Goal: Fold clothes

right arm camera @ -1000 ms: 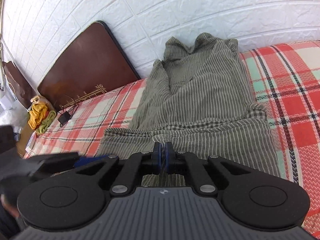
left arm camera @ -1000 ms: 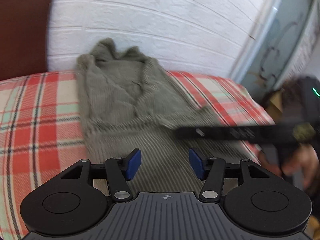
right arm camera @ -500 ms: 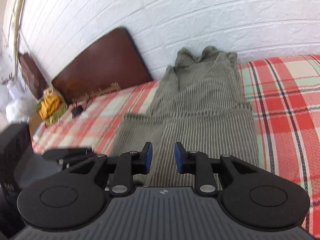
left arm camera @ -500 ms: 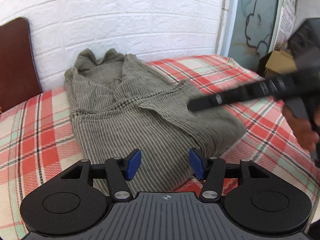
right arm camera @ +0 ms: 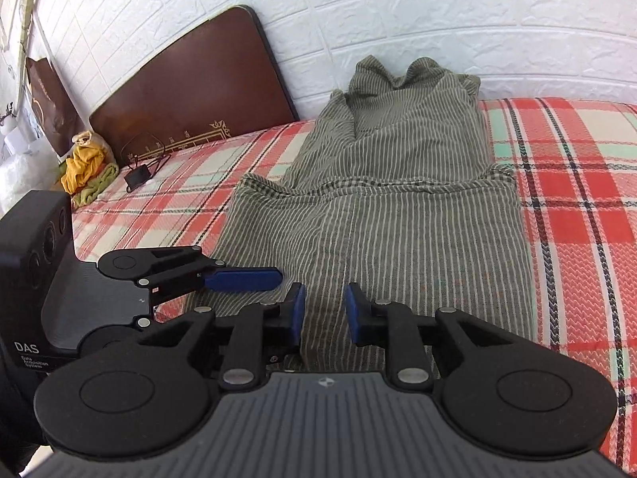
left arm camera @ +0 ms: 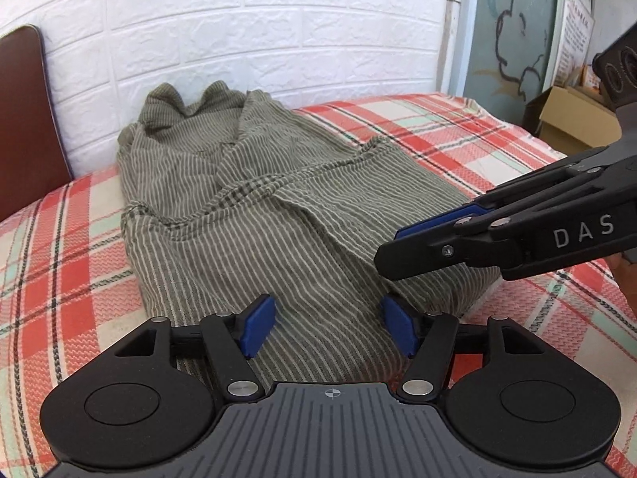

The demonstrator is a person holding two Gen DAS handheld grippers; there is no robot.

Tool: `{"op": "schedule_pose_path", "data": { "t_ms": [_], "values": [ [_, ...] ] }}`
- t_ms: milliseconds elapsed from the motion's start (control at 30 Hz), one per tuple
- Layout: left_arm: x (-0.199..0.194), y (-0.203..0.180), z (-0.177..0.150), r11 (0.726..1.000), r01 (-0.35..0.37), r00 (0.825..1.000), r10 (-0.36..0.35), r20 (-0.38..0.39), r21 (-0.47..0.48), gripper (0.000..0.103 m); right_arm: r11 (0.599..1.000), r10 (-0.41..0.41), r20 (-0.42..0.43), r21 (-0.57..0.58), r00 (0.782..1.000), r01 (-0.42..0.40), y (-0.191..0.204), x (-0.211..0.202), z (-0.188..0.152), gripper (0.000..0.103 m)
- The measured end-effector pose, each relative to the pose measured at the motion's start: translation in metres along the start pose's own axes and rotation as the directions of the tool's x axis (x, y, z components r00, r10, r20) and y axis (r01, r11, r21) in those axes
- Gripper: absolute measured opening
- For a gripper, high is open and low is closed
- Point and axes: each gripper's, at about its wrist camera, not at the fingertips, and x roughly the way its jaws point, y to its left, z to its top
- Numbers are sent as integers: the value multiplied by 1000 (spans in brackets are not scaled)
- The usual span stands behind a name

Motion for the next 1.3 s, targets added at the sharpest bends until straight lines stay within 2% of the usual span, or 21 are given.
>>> {"op": "schedule_pose_path", "data": {
  "t_ms": [167, 333, 433, 533, 700, 867, 1033, 1100, 1300],
  "values": [
    [-24, 4, 6, 1000, -15, 999, 16, 44, -15, 74, 1000, -7, -6, -2, 1000, 7, 0, -1, 3, 24],
    [-47, -2, 3, 998, -25, 998, 22, 53, 53, 76, 1000, 12, 4, 14, 1000, -12, 0, -13, 3, 24],
    [-36, -11, -3, 995, -30, 999, 28, 25, 97, 76, 1000, 16, -9, -1, 1000, -16, 4, -16, -1, 24],
    [-24, -19, -8, 992, -34, 999, 34, 1, 123, 76, 1000, -14, -22, -21, 1000, 13, 6, -9, -5, 22],
    [-20, -15, -7, 995, -14, 1000, 14, 4, 99, 77, 999, -41, -43, -22, 998, 40, 5, -2, -7, 6],
    [-35, -9, -3, 998, 0, 998, -4, 58, 67, 77, 1000, -17, -32, -7, 999, 17, 2, -11, -5, 6],
    [-12, -5, 0, 999, 4, 1000, -4, 24, 33, 78, 1000, -18, -34, -12, 999, 18, 5, -12, -5, 4],
    [-6, -4, 0, 999, 16, 1000, -16, 23, 30, 83, 1000, -14, -35, -17, 999, 13, 6, -15, -6, 4],
    [-3, -4, -1, 999, 38, 999, -38, 27, 22, 83, 999, 8, -42, -43, 999, -9, 12, -17, -4, 3]
  ]
}}
